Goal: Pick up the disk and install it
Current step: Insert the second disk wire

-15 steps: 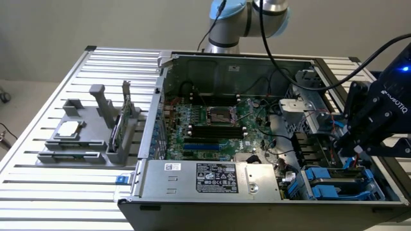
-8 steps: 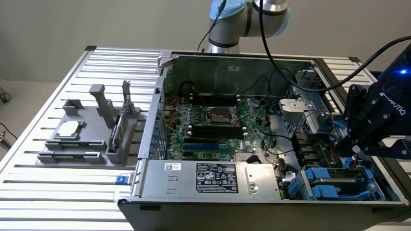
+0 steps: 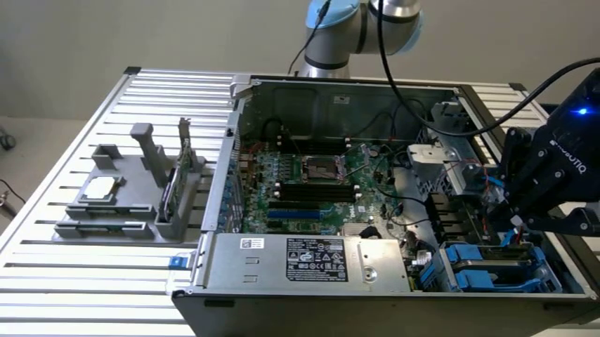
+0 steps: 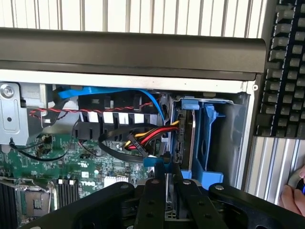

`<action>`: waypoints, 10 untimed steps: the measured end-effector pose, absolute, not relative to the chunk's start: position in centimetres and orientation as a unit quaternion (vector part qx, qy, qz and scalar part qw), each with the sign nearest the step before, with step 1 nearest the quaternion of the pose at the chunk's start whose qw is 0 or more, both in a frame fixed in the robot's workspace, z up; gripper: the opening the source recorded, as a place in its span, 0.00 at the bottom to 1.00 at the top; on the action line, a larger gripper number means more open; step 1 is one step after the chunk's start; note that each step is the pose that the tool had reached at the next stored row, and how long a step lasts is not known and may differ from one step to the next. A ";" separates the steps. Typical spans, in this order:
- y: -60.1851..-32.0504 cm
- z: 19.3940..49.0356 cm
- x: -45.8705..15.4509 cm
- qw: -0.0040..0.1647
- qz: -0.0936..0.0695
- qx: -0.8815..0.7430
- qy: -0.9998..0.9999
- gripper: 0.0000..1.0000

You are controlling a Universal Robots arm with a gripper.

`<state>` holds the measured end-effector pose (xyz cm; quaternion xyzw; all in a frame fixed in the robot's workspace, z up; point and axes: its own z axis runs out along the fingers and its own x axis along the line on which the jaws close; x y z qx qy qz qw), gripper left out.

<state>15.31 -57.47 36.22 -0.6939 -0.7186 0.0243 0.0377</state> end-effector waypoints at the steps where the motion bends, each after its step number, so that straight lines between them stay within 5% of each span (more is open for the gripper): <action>1: -57.5 36.1 15.3 0.038 0.024 -0.694 -0.719 0.16; 10: -58.2 35.2 15.3 0.039 0.023 -0.694 -0.719 0.16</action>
